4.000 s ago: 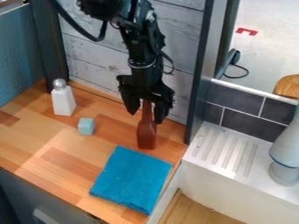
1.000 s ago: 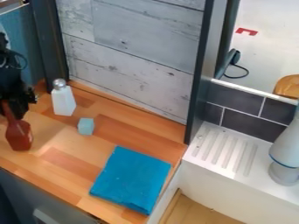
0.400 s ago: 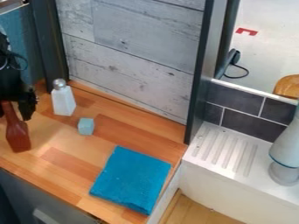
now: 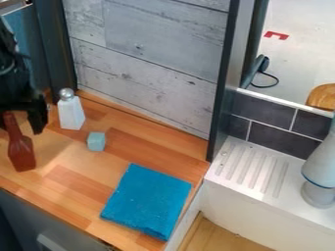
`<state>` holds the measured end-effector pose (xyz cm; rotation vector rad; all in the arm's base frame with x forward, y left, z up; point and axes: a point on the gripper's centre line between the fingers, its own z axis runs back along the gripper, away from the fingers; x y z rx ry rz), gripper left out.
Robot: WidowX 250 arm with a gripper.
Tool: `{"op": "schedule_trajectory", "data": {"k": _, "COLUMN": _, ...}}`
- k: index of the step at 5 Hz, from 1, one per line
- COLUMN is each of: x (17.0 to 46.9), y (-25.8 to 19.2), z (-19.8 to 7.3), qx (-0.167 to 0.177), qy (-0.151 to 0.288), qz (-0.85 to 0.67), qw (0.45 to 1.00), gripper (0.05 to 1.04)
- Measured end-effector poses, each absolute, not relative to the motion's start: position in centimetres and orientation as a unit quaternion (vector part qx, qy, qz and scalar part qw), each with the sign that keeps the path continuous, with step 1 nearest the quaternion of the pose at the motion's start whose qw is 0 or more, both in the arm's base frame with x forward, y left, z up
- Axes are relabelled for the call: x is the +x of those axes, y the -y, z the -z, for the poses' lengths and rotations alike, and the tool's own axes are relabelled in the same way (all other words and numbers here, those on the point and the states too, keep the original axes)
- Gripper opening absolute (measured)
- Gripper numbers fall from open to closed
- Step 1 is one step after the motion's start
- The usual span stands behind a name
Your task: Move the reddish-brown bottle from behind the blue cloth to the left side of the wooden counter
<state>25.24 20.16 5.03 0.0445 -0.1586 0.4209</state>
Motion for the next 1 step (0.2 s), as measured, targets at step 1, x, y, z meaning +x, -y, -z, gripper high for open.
{"op": "schedule_trajectory", "data": {"k": 1, "x": 26.24, "y": -19.4, "z": -9.11, "qx": 0.008, "qy": 0.068, "qz": -0.208, "qw": 0.976, "gripper": 1.001}}
